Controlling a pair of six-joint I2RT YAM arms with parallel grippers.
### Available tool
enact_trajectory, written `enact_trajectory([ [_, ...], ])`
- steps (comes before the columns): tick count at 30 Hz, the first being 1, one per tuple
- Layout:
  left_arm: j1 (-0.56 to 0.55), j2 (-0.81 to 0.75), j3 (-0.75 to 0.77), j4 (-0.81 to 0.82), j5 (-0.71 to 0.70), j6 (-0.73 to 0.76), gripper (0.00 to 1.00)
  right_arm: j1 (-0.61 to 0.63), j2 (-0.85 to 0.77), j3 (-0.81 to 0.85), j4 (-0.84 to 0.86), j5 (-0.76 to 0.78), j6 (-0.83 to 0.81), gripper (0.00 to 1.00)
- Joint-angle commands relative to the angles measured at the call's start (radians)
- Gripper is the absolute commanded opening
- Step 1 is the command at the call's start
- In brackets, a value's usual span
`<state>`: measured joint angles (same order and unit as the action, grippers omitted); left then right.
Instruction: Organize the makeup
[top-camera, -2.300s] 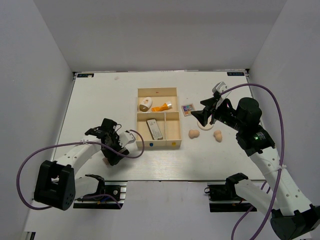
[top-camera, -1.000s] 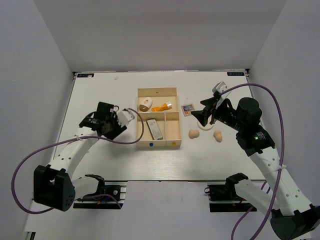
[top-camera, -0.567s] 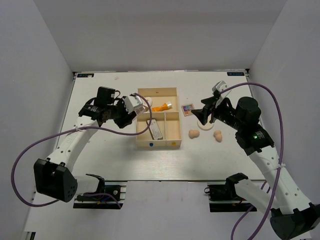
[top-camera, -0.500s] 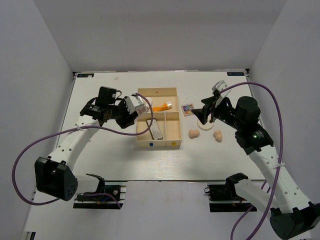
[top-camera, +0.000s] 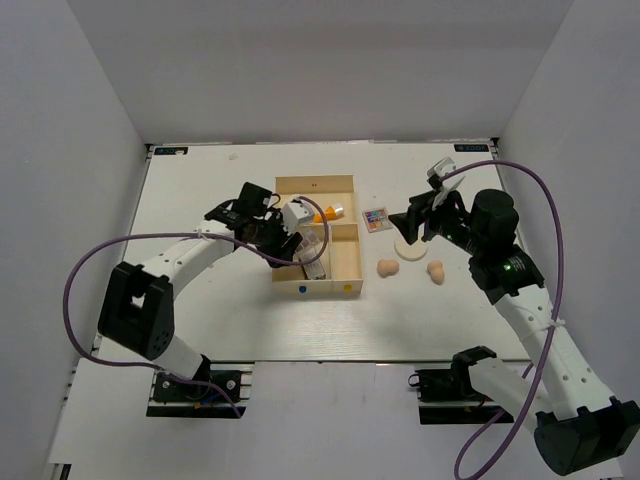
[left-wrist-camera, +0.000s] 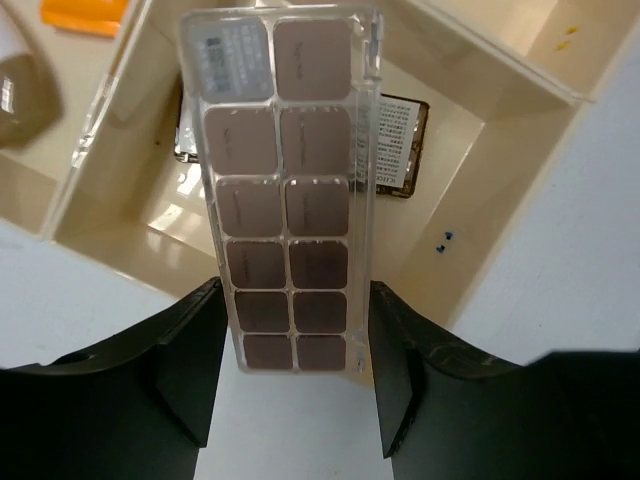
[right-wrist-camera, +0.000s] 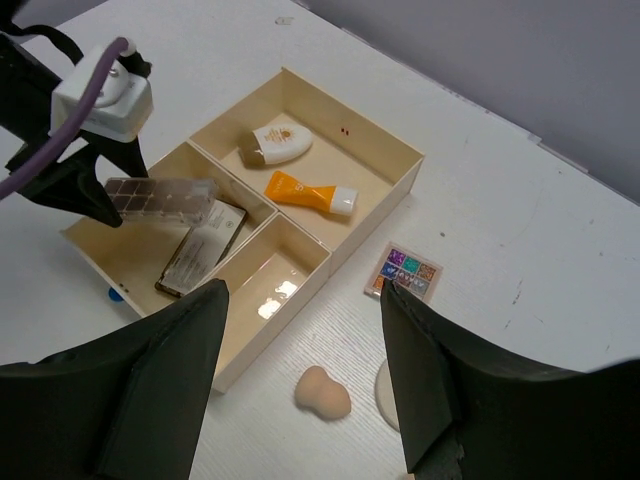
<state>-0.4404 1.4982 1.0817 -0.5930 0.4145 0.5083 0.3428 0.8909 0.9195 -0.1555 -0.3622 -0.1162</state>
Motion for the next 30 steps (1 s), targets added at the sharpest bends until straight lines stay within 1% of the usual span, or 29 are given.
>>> enact_trajectory([
  [1, -0.023, -0.001, 0.017, 0.071, -0.040, -0.071, 0.00, -0.016, 0.000, -0.002, 0.040, 0.003, -0.010, 0.69],
  [5, -0.052, 0.019, 0.007, 0.088, -0.091, -0.085, 0.00, -0.027, 0.008, -0.004, 0.040, -0.001, -0.011, 0.68],
  [7, -0.061, 0.016, 0.000, 0.097, -0.088, -0.085, 0.02, -0.028, 0.014, -0.004, 0.042, -0.004, -0.011, 0.69],
  [9, -0.070, 0.017, -0.003, 0.111, -0.095, -0.094, 0.10, -0.028, 0.016, -0.002, 0.042, -0.004, -0.011, 0.68],
  [10, -0.080, 0.022, -0.002, 0.108, -0.100, -0.096, 0.16, -0.028, 0.017, -0.004, 0.042, -0.006, -0.011, 0.68],
  [12, -0.092, 0.040, 0.012, 0.098, -0.120, -0.096, 0.18, -0.031, 0.020, -0.005, 0.043, -0.004, -0.011, 0.68],
  [13, -0.092, 0.045, 0.017, 0.096, -0.128, -0.096, 0.23, -0.031, 0.022, -0.005, 0.043, -0.006, -0.011, 0.69],
  [15, -0.101, 0.057, 0.027, 0.098, -0.144, -0.105, 0.25, -0.034, 0.023, -0.005, 0.043, -0.006, -0.011, 0.68],
  [19, -0.121, 0.077, 0.037, 0.093, -0.172, -0.111, 0.36, -0.037, 0.028, -0.007, 0.042, -0.009, -0.011, 0.68],
  [22, -0.130, 0.079, 0.040, 0.084, -0.201, -0.117, 0.37, -0.041, 0.033, -0.008, 0.042, -0.012, -0.013, 0.68],
  [23, -0.130, 0.073, 0.038, 0.085, -0.204, -0.128, 0.43, -0.041, 0.036, -0.008, 0.043, -0.014, -0.014, 0.69],
  [24, -0.130, 0.068, 0.035, 0.087, -0.204, -0.134, 0.49, -0.044, 0.037, -0.007, 0.042, -0.014, -0.016, 0.71],
  [25, -0.130, 0.060, 0.031, 0.090, -0.198, -0.140, 0.51, -0.041, 0.039, -0.007, 0.040, -0.015, -0.016, 0.77],
  [26, -0.130, 0.045, 0.030, 0.093, -0.198, -0.146, 0.56, -0.042, 0.045, -0.005, 0.040, -0.018, -0.016, 0.86],
  [27, -0.130, 0.036, 0.026, 0.102, -0.198, -0.149, 0.64, -0.044, 0.048, -0.005, 0.037, -0.021, -0.019, 0.89],
  [29, -0.130, 0.016, 0.023, 0.102, -0.183, -0.155, 0.66, -0.042, 0.060, -0.001, 0.034, -0.026, -0.026, 0.89],
  [30, -0.130, 0.010, 0.024, 0.102, -0.184, -0.160, 0.69, -0.044, 0.063, 0.001, 0.033, -0.026, -0.028, 0.89],
])
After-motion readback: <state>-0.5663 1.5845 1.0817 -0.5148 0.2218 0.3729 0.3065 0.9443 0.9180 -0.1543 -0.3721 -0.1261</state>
